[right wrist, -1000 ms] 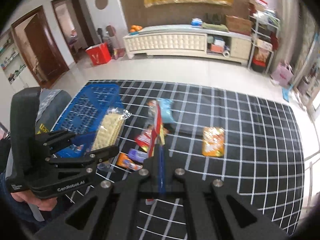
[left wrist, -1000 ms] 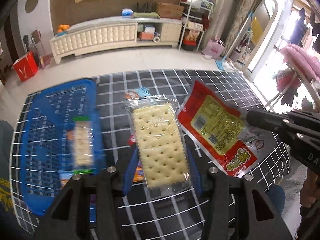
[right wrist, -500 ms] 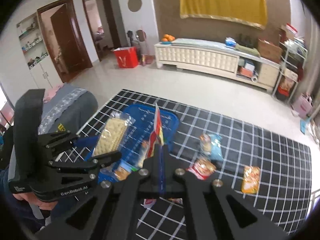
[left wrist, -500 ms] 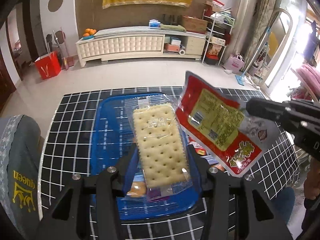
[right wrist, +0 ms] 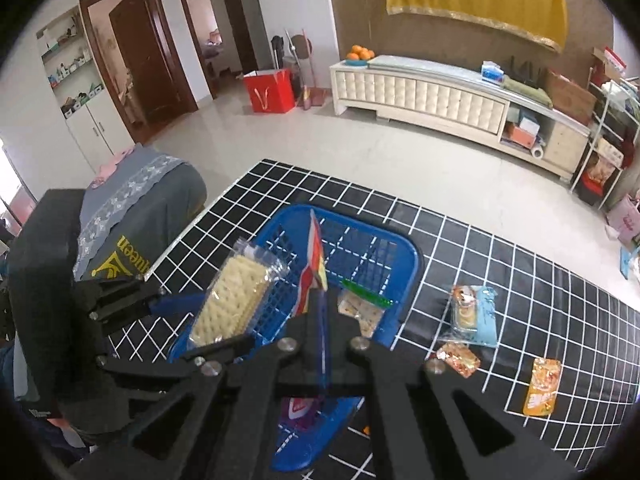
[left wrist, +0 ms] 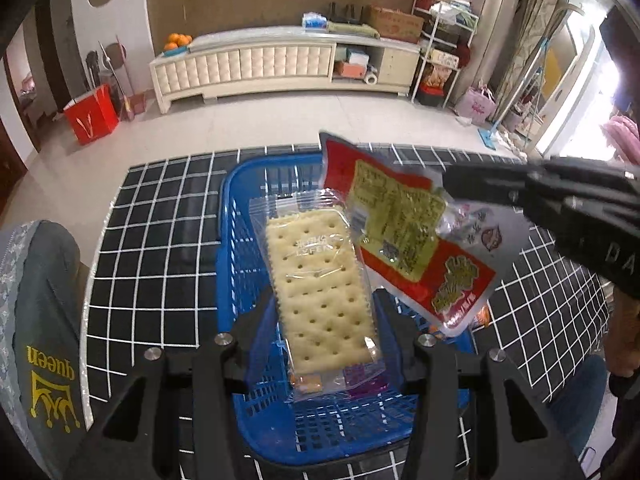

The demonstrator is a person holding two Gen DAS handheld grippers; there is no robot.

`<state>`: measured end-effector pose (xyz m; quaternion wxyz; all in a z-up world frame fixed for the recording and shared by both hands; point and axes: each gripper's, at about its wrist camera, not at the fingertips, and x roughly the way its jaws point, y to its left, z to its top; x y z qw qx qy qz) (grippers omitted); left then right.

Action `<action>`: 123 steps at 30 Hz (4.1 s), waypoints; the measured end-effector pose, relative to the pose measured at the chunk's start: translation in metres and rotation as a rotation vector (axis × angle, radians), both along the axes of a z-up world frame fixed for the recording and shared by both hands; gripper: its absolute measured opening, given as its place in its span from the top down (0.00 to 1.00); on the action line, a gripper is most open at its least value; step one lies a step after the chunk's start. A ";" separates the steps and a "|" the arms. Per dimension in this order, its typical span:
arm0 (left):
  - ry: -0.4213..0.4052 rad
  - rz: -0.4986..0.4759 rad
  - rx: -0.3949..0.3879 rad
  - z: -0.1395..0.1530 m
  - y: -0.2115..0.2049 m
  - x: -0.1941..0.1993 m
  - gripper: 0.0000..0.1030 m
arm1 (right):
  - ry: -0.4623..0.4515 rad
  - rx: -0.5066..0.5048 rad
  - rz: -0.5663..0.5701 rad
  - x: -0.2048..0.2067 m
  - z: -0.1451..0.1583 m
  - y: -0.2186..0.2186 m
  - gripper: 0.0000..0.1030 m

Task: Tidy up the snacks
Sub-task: 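Lower the cracker pack into the basket and open the left gripper while the right holds the bag, then lower the red-and-yellow bag into the basket and open the right gripper, then withdraw both grippers from the basket toward the remaining snacks, then grasp the orange snack bag with the right gripper and lift it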

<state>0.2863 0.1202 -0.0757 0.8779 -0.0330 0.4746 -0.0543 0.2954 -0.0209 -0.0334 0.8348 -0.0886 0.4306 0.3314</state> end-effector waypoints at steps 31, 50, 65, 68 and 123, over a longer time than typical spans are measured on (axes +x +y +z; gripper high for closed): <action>-0.013 0.116 -0.055 0.003 0.068 -0.033 0.40 | 0.035 -0.042 -0.014 0.004 -0.023 0.053 0.98; -0.029 0.094 -0.007 -0.015 0.061 -0.021 0.38 | 0.035 -0.121 0.005 0.004 -0.045 0.063 0.52; -0.102 0.105 -0.002 0.036 0.021 -0.048 0.25 | -0.026 -0.048 -0.111 -0.023 0.011 -0.026 0.18; -0.101 0.078 0.022 0.043 -0.002 -0.048 0.25 | -0.026 -0.033 -0.128 -0.027 0.018 -0.048 0.15; 0.201 -0.092 0.151 -0.099 -0.242 0.084 0.24 | 0.254 -0.190 -0.371 0.113 -0.187 -0.268 0.13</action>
